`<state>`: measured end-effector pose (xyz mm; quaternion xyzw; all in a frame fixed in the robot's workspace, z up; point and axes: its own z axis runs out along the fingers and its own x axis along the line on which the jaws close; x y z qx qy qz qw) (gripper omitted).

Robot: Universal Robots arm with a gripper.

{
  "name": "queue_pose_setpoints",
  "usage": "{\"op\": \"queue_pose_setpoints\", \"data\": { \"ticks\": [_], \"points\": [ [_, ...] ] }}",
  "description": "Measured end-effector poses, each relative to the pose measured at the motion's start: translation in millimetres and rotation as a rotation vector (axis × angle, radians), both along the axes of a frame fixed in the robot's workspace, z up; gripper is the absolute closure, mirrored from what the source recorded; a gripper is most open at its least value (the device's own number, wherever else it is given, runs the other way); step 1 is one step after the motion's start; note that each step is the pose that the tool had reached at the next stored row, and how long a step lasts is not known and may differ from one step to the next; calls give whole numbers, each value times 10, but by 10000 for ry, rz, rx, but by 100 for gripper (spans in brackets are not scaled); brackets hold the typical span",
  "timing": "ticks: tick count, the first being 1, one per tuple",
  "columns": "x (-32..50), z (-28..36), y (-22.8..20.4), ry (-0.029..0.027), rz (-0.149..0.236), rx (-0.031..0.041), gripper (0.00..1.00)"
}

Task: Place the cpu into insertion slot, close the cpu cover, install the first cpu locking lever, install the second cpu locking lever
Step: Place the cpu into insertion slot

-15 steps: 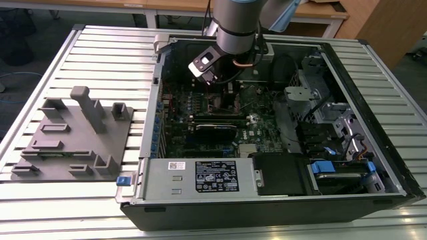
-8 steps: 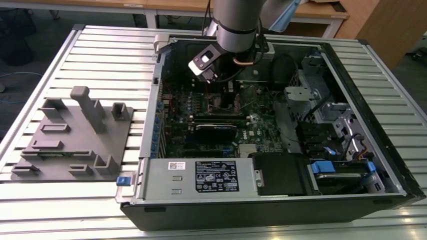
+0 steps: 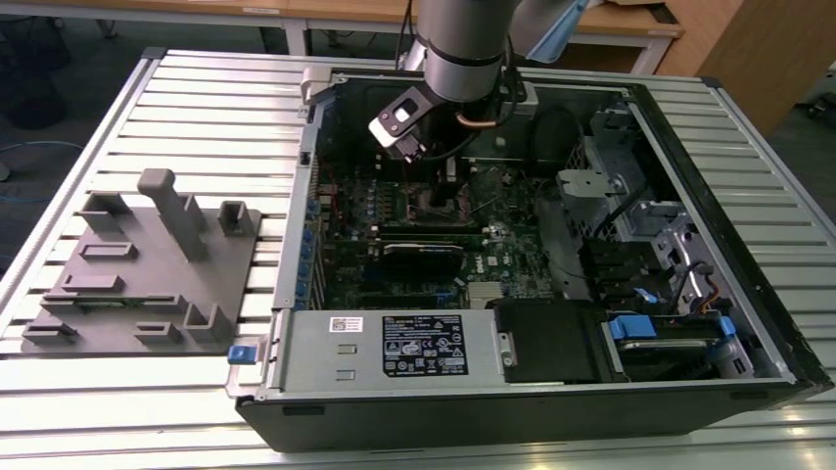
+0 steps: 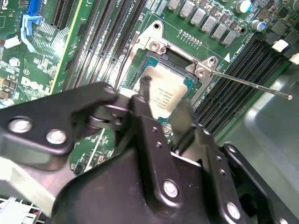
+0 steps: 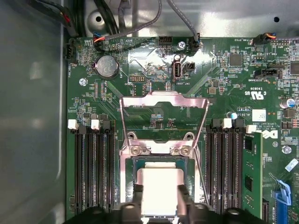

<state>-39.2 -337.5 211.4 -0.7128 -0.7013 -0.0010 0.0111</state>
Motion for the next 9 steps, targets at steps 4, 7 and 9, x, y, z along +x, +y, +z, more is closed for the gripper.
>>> {"op": "queue_pose_setpoints", "data": {
  "ticks": [4,7,9],
  "points": [
    [0,4,0,0,0,0,71],
    [0,7,0,0,0,0,83],
    [0,8,0,0,0,0,89]
  ]
}}
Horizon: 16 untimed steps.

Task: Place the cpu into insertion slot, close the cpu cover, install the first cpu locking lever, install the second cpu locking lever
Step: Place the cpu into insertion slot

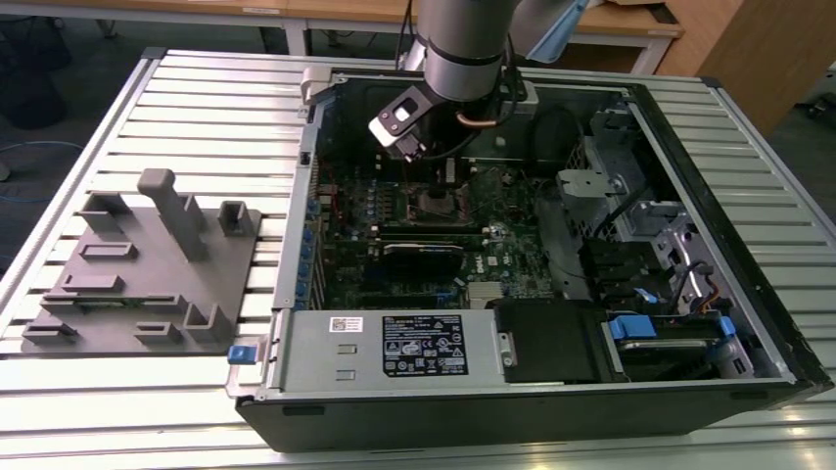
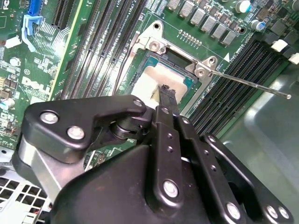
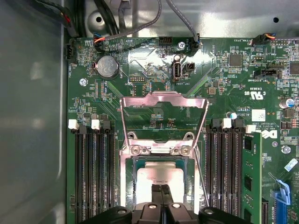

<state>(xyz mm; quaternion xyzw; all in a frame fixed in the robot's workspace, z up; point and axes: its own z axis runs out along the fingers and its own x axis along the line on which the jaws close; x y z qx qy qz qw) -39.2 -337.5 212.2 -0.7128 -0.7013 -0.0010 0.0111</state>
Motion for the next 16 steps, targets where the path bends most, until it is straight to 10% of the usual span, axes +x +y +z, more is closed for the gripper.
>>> {"op": "queue_pose_setpoints", "data": {
  "ticks": [16],
  "points": [
    [0,-62,-1,-17,12,2,89]
  ]
}}
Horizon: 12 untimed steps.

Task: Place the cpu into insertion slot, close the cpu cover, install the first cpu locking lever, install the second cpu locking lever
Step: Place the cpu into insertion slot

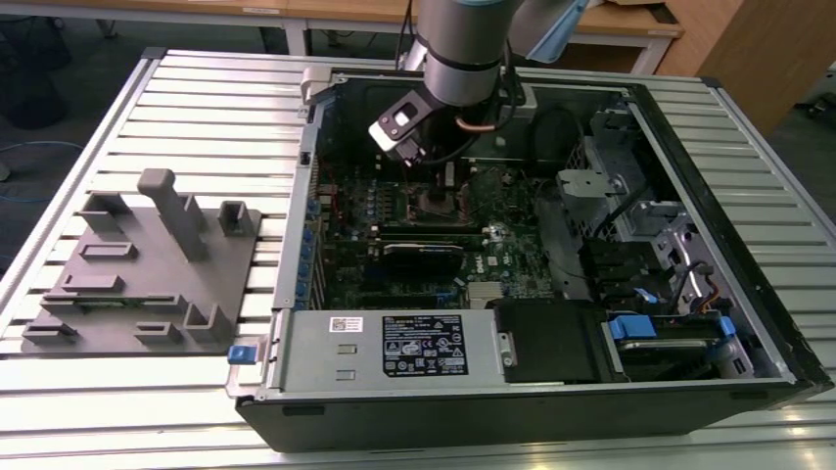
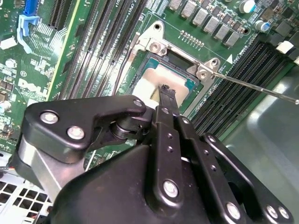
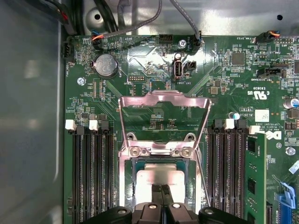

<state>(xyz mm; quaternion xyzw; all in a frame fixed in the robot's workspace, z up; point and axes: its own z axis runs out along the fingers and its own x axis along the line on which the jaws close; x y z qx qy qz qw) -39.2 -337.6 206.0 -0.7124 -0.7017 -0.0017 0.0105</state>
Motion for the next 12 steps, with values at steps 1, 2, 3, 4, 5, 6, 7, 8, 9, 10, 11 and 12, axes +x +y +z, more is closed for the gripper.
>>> {"op": "queue_pose_setpoints", "data": {
  "ticks": [1,2,3,4,5,6,7,8,9,10,11,12],
  "points": [
    [0,-3,0,-6,5,-1,89],
    [-1,-4,-1,-9,8,-3,89],
    [-2,-5,-1,-12,8,-3,89],
    [-2,-8,0,-15,8,-1,89],
    [-3,-12,0,-18,8,1,89],
    [-3,-16,0,-19,8,1,89],
    [-3,-20,0,-19,8,0,89],
    [-3,-22,-1,-19,9,-2,89],
    [-4,-22,-1,-18,8,-5,89],
    [-4,-22,-1,-18,8,-5,89],
    [-4,-23,0,-18,8,-5,89],
    [-3,-25,0,-19,8,-3,89]
  ]
}}
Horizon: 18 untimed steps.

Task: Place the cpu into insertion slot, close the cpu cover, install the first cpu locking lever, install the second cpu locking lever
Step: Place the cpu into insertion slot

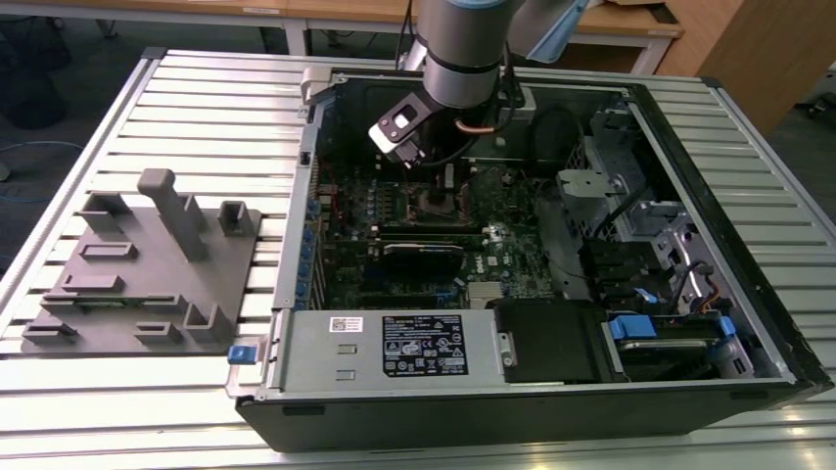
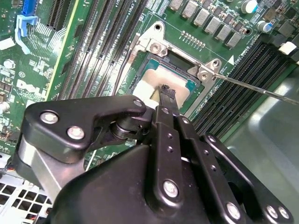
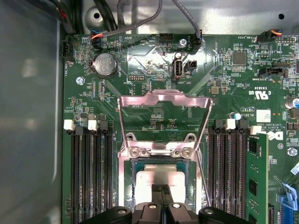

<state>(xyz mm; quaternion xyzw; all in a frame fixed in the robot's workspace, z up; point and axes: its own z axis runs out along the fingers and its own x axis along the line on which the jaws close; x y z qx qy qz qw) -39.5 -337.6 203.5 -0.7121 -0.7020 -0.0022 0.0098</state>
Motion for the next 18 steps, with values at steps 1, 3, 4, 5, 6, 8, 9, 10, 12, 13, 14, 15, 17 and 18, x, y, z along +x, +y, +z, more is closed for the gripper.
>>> {"op": "queue_pose_setpoints", "data": {
  "ticks": [1,3,4,5,6,8,9,10,12,13,14,15,17,18],
  "points": [
    [0,-7,1,-1,0,3,89],
    [0,-16,0,0,0,-1,89],
    [0,-16,-1,1,0,-1,89],
    [-1,-16,-1,2,0,-3,89],
    [0,-20,0,0,0,0,89],
    [0,-38,0,0,0,0,89],
    [-1,-44,-2,6,0,-9,89],
    [-1,-46,-2,6,0,-11,89],
    [-1,-48,-1,4,0,-6,89],
    [0,-50,-1,2,-1,-3,89],
    [0,-52,-1,1,0,-2,89],
    [-1,-56,-1,4,0,-6,89],
    [-1,-61,-2,6,0,-10,89],
    [-1,-62,-2,4,0,-8,89]
  ]
}}
